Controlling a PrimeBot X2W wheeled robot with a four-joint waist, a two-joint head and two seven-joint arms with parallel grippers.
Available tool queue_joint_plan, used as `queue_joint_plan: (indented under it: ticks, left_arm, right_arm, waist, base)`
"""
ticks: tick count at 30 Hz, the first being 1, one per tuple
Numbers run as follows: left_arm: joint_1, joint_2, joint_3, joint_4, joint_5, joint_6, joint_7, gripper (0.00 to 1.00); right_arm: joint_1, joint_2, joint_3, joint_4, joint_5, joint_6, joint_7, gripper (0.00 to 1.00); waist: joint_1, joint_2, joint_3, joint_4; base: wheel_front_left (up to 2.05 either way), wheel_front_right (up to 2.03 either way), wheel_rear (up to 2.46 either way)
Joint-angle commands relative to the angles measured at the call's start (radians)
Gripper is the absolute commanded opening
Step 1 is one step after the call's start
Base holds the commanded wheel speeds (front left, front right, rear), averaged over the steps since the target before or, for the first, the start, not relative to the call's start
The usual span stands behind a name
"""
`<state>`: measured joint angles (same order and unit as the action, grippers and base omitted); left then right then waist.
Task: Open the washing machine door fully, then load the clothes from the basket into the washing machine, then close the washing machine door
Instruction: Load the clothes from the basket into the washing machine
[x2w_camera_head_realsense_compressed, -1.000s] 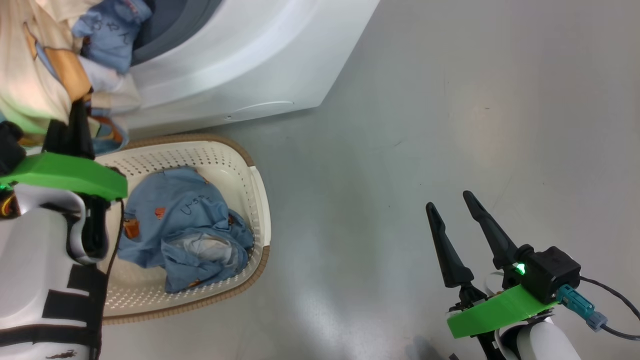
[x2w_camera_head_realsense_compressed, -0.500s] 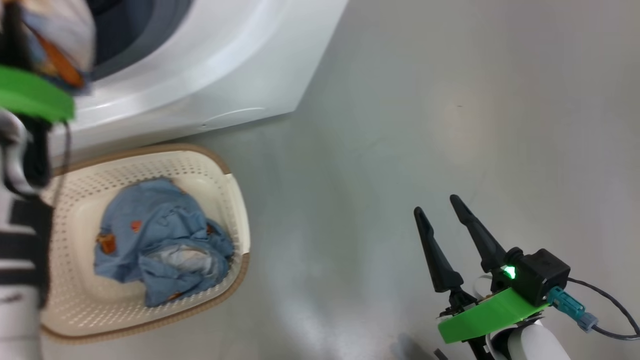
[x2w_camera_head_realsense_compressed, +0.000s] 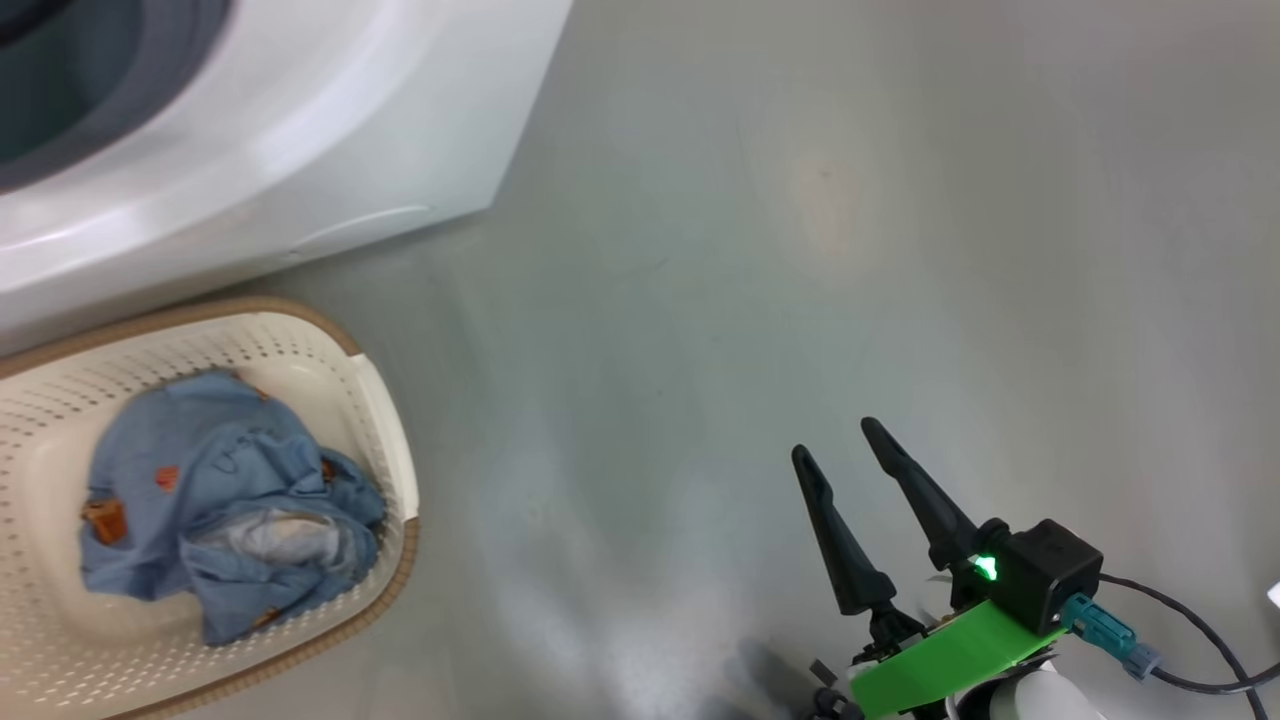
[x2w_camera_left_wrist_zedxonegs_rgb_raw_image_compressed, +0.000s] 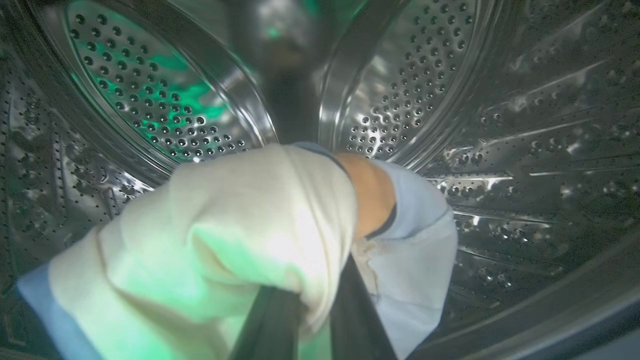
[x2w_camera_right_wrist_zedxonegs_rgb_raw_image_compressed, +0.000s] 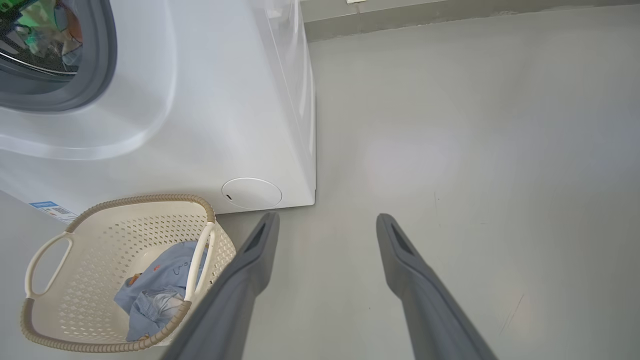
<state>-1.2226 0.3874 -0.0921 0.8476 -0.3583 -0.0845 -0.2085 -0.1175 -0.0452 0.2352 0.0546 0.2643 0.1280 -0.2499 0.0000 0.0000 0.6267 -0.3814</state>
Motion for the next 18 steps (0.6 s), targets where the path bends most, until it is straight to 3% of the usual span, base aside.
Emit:
queue_joint_plan:
  ticks: [1,10,14,18]
  left_arm:
    - [-0.051,0.061,0.004,0.007,0.017,-0.005,-0.011,0.0]
    - [-0.148,0.114,-0.032,0.091,0.088,0.037,-0.042,0.0]
    - [-0.163,0.129,-0.064,0.18,0.118,0.05,-0.009,0.02]
    - [-0.183,0.124,-0.077,0.256,0.121,0.058,0.041,0.44]
  right_arm:
    - [0.035,-0.005,0.026,-0.02,0.017,0.003,-0.012,1.0]
    - [0.046,-0.005,0.048,-0.024,0.016,0.003,-0.012,1.0]
    - [0.054,-0.005,0.058,-0.022,0.018,0.003,-0.012,1.0]
    - [0.064,-0.005,0.062,-0.017,0.026,0.003,-0.012,1.0]
  waist:
    - [0.0,0.0,0.027,-0.023]
    - [0.0,0.0,0.056,-0.055]
    - [0.0,0.0,0.053,-0.065]
    - [0.0,0.0,0.037,-0.065]
  base:
    - [0.0,0.0,0.0]
    - [0.0,0.0,0.0]
    - [0.0,0.0,0.0]
    - [0.0,0.0,0.0]
